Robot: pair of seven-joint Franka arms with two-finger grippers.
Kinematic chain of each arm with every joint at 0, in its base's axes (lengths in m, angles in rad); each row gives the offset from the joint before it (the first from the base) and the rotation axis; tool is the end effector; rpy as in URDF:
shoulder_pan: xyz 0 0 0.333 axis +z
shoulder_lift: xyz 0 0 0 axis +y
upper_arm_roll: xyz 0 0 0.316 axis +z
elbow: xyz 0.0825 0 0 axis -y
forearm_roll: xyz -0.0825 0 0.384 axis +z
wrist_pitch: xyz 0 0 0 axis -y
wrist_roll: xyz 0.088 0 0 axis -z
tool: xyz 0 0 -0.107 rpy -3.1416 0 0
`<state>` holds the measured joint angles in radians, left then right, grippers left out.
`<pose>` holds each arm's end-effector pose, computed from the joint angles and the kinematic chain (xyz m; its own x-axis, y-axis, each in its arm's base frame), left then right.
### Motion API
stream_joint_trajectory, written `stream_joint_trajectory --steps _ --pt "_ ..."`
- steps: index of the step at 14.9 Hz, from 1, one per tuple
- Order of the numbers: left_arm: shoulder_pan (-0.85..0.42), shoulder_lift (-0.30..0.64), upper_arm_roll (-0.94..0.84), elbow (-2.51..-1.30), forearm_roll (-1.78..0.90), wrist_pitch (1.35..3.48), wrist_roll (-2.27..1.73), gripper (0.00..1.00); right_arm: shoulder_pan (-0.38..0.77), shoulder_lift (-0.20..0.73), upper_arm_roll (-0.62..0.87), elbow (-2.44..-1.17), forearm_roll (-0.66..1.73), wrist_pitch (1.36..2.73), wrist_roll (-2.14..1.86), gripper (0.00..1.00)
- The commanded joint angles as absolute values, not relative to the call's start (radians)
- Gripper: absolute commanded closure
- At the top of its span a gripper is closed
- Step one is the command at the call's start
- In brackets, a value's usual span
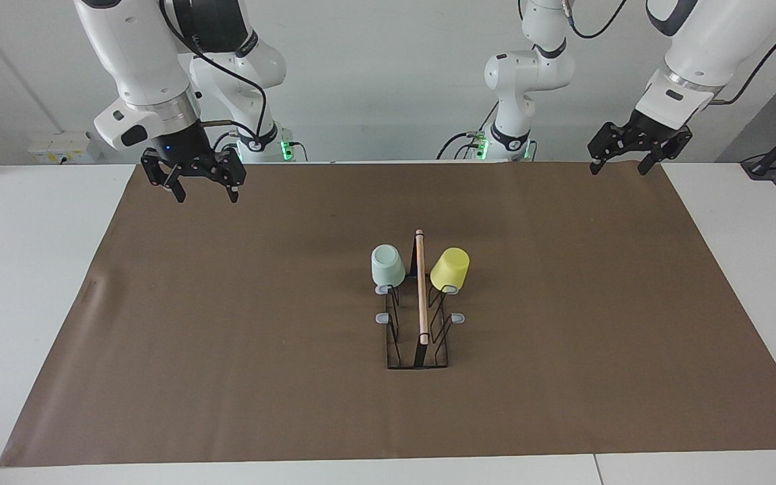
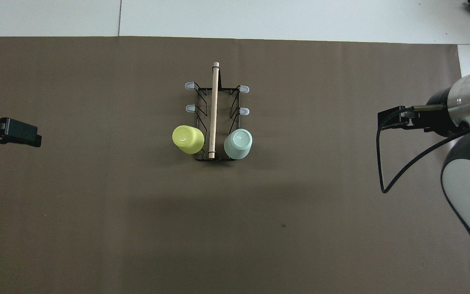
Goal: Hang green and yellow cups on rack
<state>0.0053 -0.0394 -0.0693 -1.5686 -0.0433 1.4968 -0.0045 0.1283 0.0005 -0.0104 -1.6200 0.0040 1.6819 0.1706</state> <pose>0.5333 -0.0399 0.6406 0.9975 -0.0625 -0.0326 -0.0612 -0.9973 0.0404 0.5607 0.0668 0.6109 0.9968 -0.0533 0.0598 -0.0526 -0.9985 -0.0143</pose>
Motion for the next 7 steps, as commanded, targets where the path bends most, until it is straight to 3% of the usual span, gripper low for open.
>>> stream_joint_trajectory --steps 1,7 --pt "0.003 -0.069 -0.061 -1.591 -0.057 1.503 0.009 0.00 0.120 -0.011 -0.008 -1.632 0.025 1.684 0.178 0.00" --pt "0.003 -0.071 -0.060 -1.589 -0.054 1.482 0.017 0.00 0.123 -0.011 -0.008 -1.632 0.025 1.684 0.178 0.00"
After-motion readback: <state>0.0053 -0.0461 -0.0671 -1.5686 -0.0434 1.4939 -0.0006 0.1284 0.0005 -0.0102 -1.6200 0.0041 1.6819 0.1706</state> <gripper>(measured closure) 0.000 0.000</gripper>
